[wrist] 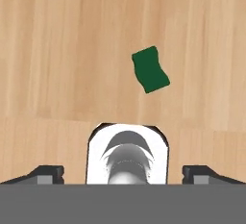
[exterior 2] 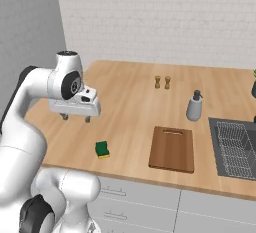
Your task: Pick up the sponge from the counter and clean the cutting board by briefly scrubbing or pressing down on the cutting board. Once finished, release the sponge.
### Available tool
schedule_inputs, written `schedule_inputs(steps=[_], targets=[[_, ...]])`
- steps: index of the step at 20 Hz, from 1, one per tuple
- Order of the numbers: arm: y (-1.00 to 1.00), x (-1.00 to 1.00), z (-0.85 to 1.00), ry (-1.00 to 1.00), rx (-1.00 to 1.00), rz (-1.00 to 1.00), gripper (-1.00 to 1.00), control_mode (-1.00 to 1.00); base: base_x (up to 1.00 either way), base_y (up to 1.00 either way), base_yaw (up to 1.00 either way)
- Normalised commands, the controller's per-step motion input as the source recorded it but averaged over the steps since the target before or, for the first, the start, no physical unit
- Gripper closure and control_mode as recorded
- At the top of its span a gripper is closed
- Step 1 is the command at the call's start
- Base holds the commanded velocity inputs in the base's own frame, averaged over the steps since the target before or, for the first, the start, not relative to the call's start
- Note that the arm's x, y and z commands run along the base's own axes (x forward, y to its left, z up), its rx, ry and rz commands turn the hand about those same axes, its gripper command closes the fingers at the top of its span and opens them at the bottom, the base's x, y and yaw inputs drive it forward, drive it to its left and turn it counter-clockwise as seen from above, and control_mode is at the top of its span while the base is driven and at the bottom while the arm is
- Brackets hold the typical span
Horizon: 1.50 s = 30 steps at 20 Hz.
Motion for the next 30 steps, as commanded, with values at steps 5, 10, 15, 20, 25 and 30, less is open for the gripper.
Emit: schedule_inputs(steps=[5,10,15,20,25,30], targets=[[-0.41,0.2,-0.58,0.0,0.0,0.01,-1.0,-1.0,0.0,0.0,0.0],[-0.37,0.35,-0.64,0.05,0.0,0.0,-1.0,-1.0,0.0,0.0,0.0],[-0.02,0.38,-0.63,0.12,0.0,0.12,-1.0,-1.0,0.0,0.0,0.0],[0.0,0.58,-0.57,0.01,0.01,0.19,-1.0,-1.0,0.0,0.0,0.0],[0.0,0.61,-0.42,0.0,0.0,0.17,-1.0,-1.0,0.0,0.0,0.0],[0.0,0.32,-0.28,0.0,0.0,0.17,-1.0,-1.0,0.0,0.0,0.0]])
